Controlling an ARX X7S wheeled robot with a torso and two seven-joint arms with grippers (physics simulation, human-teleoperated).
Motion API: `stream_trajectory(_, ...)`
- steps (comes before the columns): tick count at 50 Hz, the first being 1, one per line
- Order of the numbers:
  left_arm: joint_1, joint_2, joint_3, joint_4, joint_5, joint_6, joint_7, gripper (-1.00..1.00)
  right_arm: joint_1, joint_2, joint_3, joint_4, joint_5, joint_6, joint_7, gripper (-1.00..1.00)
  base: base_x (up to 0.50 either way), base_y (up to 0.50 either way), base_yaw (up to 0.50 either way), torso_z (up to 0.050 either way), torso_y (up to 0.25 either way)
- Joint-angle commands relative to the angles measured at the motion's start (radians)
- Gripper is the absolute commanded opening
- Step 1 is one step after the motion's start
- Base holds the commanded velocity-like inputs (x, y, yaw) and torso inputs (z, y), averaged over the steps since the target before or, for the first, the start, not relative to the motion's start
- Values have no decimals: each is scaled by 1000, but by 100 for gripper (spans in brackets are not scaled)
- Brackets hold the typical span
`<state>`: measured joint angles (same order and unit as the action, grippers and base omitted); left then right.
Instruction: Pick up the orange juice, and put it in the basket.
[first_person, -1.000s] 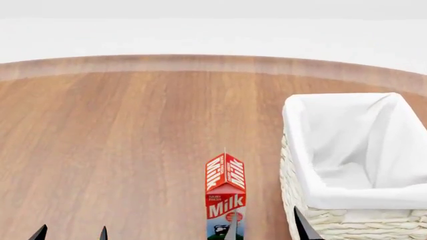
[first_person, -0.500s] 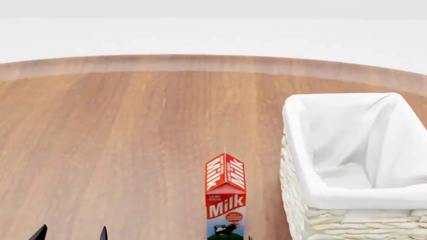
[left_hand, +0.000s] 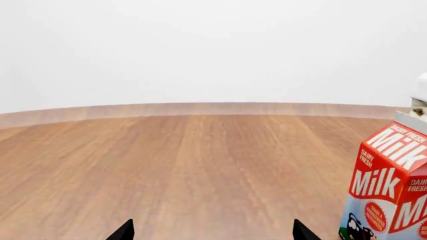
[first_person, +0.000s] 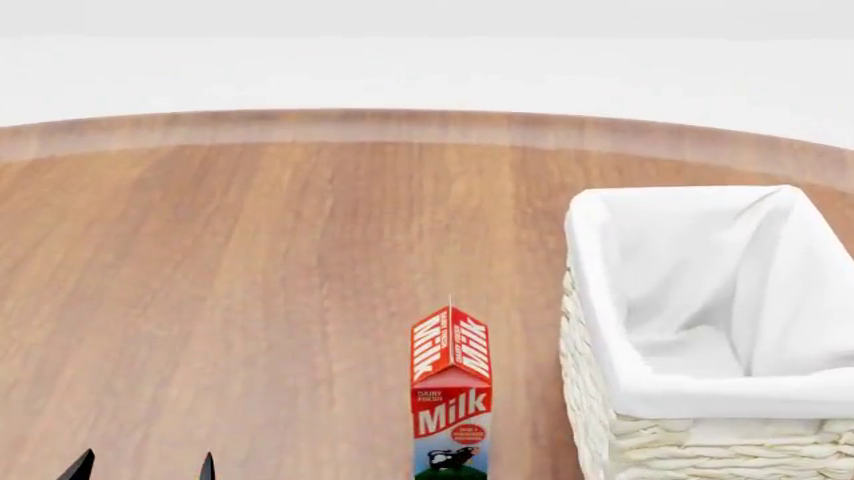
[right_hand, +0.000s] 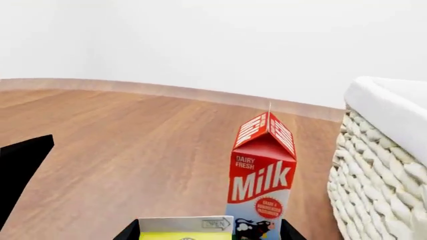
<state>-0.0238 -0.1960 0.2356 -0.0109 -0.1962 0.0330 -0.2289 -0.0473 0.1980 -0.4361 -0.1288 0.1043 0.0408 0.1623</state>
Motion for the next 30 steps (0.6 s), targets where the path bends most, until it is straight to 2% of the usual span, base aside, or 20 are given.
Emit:
stream_trajectory(1,-1,-4,5,0,-4,1,-5,100,13,-7,-12,64,3,-31,-2,100,0,0,0,0,0)
stream_trajectory(30,-4,-14,18,-2,-14,5,-17,100,21,-29,-40,196,26,-121,-8,100,0,0,0,0,0)
